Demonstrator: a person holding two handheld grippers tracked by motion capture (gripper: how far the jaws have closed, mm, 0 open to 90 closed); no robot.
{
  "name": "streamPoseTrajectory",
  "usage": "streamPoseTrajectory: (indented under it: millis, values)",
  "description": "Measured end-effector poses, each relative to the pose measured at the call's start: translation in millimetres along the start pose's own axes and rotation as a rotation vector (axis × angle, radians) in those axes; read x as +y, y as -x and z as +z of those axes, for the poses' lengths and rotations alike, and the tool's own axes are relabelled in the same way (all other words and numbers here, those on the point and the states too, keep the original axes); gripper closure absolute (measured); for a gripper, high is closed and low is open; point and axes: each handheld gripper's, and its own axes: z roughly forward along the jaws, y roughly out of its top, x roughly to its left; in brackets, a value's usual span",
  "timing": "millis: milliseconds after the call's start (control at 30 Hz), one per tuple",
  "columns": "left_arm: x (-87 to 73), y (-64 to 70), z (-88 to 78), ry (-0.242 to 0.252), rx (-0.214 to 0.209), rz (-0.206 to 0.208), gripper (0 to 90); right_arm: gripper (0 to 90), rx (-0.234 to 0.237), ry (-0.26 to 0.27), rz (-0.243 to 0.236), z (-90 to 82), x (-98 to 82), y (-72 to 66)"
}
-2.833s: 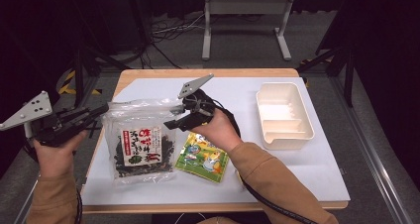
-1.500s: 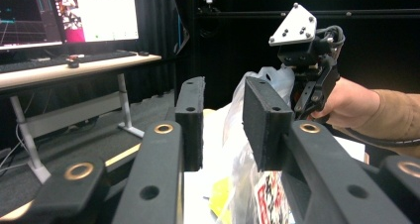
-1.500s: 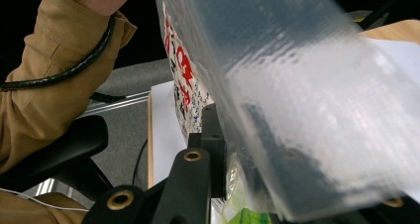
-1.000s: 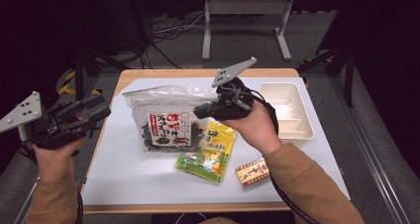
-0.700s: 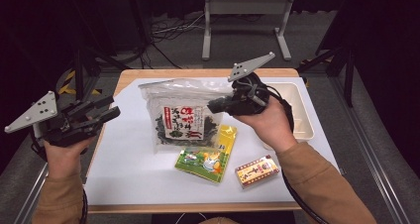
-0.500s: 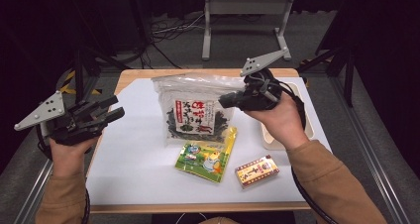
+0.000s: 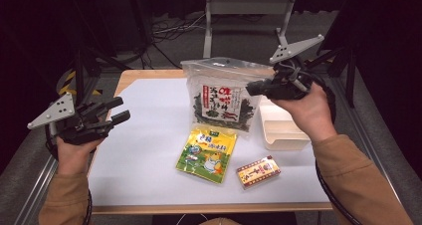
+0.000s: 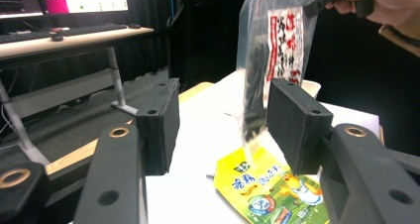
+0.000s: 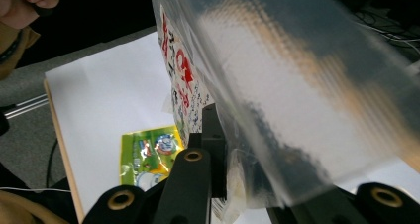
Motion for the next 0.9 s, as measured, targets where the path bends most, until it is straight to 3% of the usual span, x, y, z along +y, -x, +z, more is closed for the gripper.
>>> streamPoseTrajectory:
  millis: [333,533,700,900]
  values:
    - [-14.3,-9.8,4.8,-0.008,-0.004,0.004,42.0,83.3,-0.055,-0.005,0.016,-21.3,-1.0,20.4]
    - [-27.3,-18.5,8.2,-0.018,0.004,-0.017,41.9,83.3,-0.092,-0.036,-0.027,-27.8,1.0,26.6]
    - [-44.4,-26.2,14.8,-0.055,0.016,-0.006,42.4,83.3,-0.119,-0.052,-0.029,-34.4,1.3,35.1]
    - [-59.6,-32.9,21.7,-0.084,0.015,-0.023,42.3,83.3,-0.152,-0.049,-0.006,-46.2,-2.8,47.8]
